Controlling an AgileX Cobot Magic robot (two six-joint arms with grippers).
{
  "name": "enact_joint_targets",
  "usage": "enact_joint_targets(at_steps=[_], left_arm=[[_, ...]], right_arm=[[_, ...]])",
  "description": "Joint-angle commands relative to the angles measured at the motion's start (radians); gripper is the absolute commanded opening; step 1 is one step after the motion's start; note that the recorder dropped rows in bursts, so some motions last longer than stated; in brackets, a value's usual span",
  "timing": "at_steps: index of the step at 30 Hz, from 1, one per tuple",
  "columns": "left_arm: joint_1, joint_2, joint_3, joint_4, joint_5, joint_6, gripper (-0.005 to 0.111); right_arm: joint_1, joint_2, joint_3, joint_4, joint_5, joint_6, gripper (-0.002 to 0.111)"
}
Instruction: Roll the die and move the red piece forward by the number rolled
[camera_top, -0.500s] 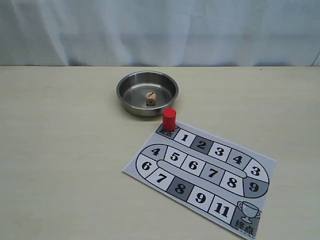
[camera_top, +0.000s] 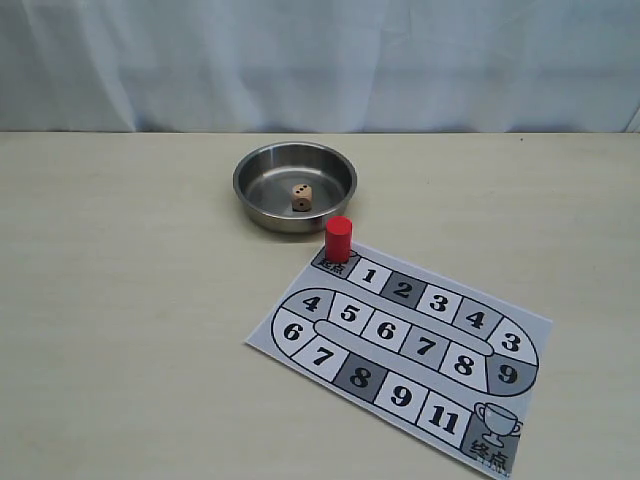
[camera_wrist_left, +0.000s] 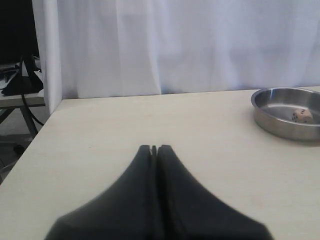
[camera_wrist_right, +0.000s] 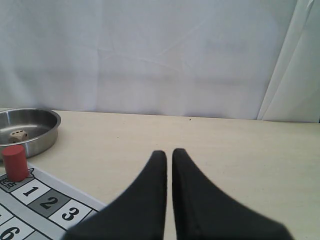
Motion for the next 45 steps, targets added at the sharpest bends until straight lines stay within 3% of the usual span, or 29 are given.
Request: enact_joint_targets(at_steps=[1, 5, 10, 14, 16, 21, 27, 31, 37, 45], left_arm=[[0.001, -0.003, 0.003, -0.002, -0.043, 0.002, 0.000], [0.001, -0.003, 0.003, -0.002, -0.131, 0.002, 0.000], [0.001, -0.003, 0.003, -0.078, -0.352, -0.104, 0.000], [0.001, -0.003, -0.052, -0.167, -0.359, -0.114, 0.000], [0.001, -0.003, -0.109, -0.189, -0.319, -0.114, 0.000], [0.001, -0.003, -0.334, -0.177, 0.041, -0.103, 0.000], [0.001, 0.061, -0.481, -0.159, 0.238, -0.096, 0.000], [0.001, 0.167, -0.539, -0.159, 0.254, -0.079, 0.000], [0.001, 0.358, -0.549, -0.177, 0.125, -0.079, 0.000], [0.001, 0.627, -0.552, -0.177, 0.087, -0.073, 0.000]], right_arm=[[-0.002, -0.004, 0.001, -0.002, -0.006, 0.001, 0.004], [-0.002, -0.004, 0.001, -0.002, -0.006, 0.001, 0.004], [-0.002, -0.004, 0.001, -0.002, -0.006, 0.001, 0.004], [-0.002, -0.004, 0.001, -0.002, -0.006, 0.001, 0.004], [-0.002, -0.004, 0.001, -0.002, -0.006, 0.001, 0.004], [-0.002, -0.004, 0.001, -0.002, -0.006, 0.001, 0.004], [-0.002, -0.004, 0.001, -0.002, -0.006, 0.001, 0.004], [-0.002, -0.004, 0.001, -0.002, -0.006, 0.001, 0.004], [-0.002, -0.004, 0.001, -0.002, -0.006, 0.001, 0.004], [-0.002, -0.004, 0.001, -0.002, -0.006, 0.001, 0.004]])
